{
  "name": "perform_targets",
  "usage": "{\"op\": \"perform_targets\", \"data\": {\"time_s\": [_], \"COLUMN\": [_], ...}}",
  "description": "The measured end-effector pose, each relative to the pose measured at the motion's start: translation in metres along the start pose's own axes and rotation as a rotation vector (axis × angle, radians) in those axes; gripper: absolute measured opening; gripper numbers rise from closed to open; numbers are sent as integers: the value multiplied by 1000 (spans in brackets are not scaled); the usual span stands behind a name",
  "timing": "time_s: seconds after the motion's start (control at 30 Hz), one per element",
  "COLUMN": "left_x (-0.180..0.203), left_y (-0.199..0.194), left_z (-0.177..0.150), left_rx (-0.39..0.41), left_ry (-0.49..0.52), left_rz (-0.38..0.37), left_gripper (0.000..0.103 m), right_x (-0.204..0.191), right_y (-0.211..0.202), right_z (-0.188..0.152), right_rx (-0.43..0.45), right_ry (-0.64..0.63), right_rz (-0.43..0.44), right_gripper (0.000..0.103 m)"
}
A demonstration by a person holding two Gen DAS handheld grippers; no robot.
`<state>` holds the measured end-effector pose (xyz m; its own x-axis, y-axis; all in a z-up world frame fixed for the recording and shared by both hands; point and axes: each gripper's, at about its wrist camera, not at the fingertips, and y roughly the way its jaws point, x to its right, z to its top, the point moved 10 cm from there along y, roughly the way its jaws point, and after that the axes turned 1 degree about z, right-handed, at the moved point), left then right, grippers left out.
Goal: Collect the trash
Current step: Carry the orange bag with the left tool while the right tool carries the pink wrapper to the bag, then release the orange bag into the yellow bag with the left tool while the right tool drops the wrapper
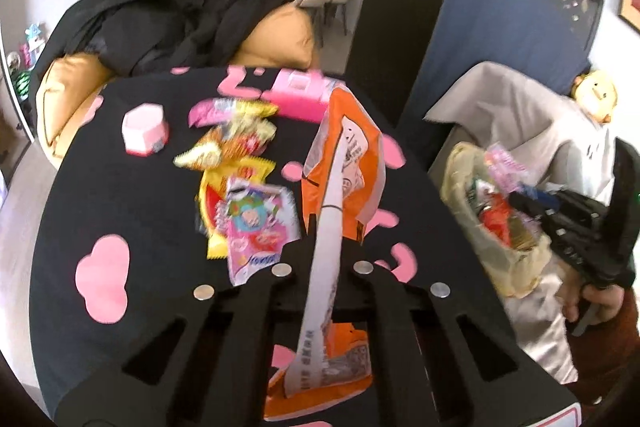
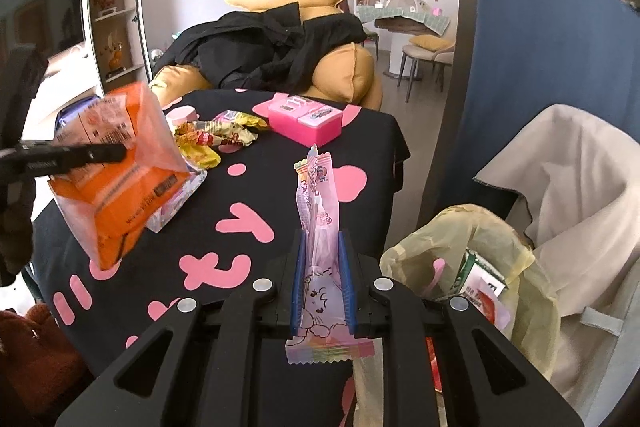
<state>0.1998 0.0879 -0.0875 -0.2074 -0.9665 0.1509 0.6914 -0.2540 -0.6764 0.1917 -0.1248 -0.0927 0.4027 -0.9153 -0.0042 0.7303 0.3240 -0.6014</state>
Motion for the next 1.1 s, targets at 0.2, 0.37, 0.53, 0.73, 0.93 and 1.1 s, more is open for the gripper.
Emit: {"op": "perform_targets", "data": {"time_s": [0.2, 0.37, 0.53, 0.73, 0.93, 1.1], "left_x": [49, 117, 179, 240, 276, 291], "left_y": [-8, 1, 35, 83, 124, 146], "left_z": [34, 58, 65, 54, 44, 36], "left_rx": [43, 66, 9, -95, -177, -203], "left_ry": [48, 86, 93, 141, 126, 126], "left_rz": [-94, -230, -329, -402, -447, -448], "left_gripper": [2, 2, 2, 2, 2, 2], "right_x": [29, 73, 119, 163, 189, 200], "right_y": [-23, -54, -87, -108, -111, -110], "right_z": [12, 18, 19, 9, -9, -18], "right_rx": [47, 89, 125, 139, 125, 113], "right_ry": [9, 33, 47, 77, 118, 141], "right_rz": [-63, -158, -261, -339, -366, -370], "right_gripper": [17, 17, 17, 17, 17, 17]}}
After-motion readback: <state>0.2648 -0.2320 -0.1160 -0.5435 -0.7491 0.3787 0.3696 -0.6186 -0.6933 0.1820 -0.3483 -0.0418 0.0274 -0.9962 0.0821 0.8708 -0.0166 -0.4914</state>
